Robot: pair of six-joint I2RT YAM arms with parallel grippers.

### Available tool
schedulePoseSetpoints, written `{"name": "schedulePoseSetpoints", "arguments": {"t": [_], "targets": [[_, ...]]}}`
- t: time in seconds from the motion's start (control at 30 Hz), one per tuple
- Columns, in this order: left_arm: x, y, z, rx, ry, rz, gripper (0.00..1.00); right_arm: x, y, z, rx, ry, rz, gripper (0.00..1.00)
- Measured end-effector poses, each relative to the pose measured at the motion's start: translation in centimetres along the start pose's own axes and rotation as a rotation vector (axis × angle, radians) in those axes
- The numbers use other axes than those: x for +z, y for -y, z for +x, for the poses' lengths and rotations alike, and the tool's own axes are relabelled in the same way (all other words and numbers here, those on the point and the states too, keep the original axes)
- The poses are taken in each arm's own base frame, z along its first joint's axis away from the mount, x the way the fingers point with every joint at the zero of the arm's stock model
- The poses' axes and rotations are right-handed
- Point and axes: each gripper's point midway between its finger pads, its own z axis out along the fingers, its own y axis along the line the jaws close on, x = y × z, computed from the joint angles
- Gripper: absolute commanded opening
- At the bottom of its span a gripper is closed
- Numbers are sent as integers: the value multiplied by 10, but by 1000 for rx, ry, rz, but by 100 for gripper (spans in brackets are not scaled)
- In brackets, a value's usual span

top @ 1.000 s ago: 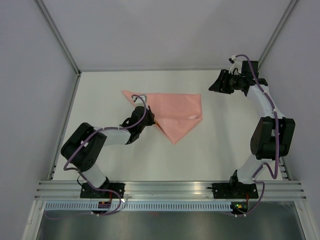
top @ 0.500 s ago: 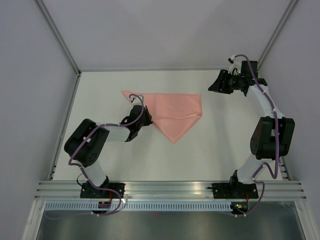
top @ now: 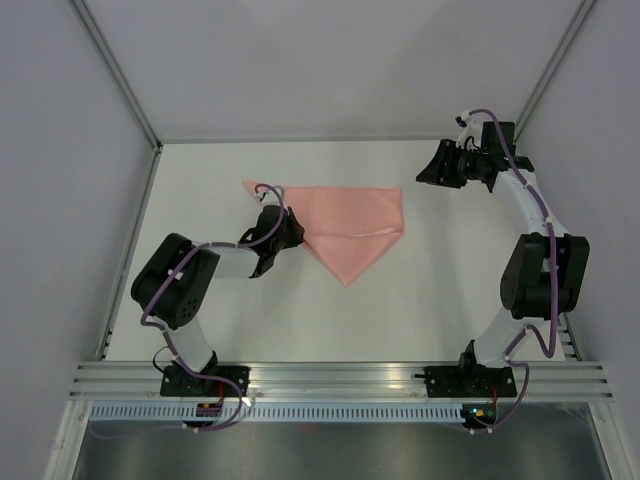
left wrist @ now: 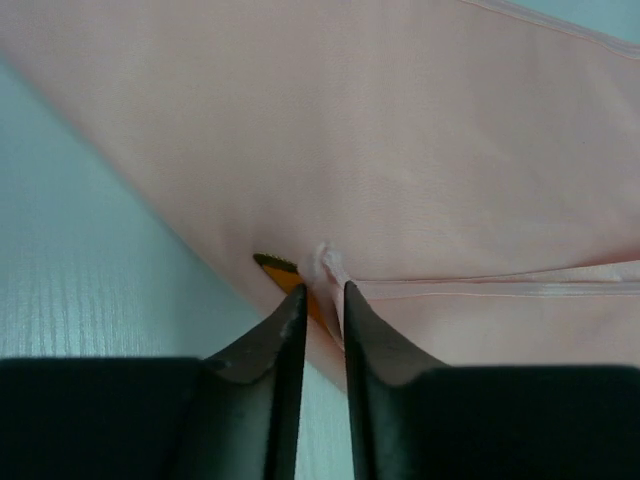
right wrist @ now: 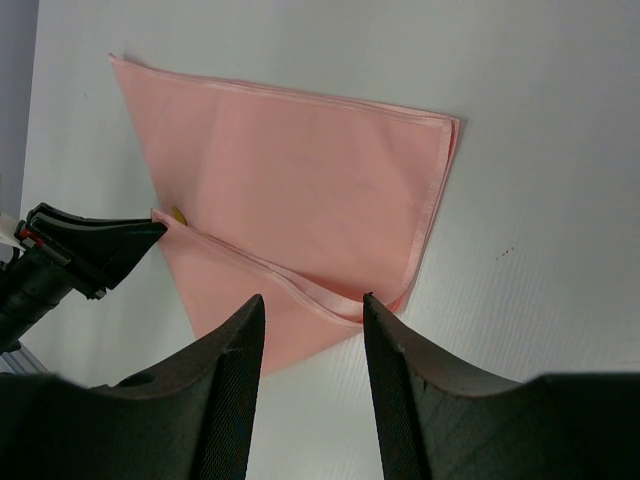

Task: Fold the napkin, place the utensils inside, and roll it up
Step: Fold the napkin

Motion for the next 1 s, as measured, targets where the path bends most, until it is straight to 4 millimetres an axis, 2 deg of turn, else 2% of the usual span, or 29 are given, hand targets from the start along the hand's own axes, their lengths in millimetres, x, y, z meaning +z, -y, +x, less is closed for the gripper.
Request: {"name": "schedulePoseSetpoints", "arguments": {"t": [0.03, 0.17, 0.3, 0.43, 0.67, 0.8, 0.9, 1.0], "targets": [[0, 0, -1, -2, 1, 0, 41, 0, 0, 0, 0, 0, 0, 50], [1, -3, -3, -12, 1, -4, 53, 0, 0, 0, -1, 0, 0, 50], [0, -10, -10, -23, 13, -19, 58, 0, 0, 0, -3, 0, 0, 50], [-7, -25, -39, -55, 71, -52, 62, 0, 0, 0, -3, 0, 0, 50], [-20, -91, -121, -194, 215, -224, 62, 0, 0, 0, -3, 0, -2, 50], [-14, -134, -160, -269, 258, -294, 62, 0, -2, 0, -2, -3, -13, 50], [4, -157, -169, -299, 237, -307, 61, 0, -3, 1, -1, -4, -18, 50], [26, -173, -156, -319, 168, -297, 61, 0, -3, 1, -1, -4, -18, 50]]}}
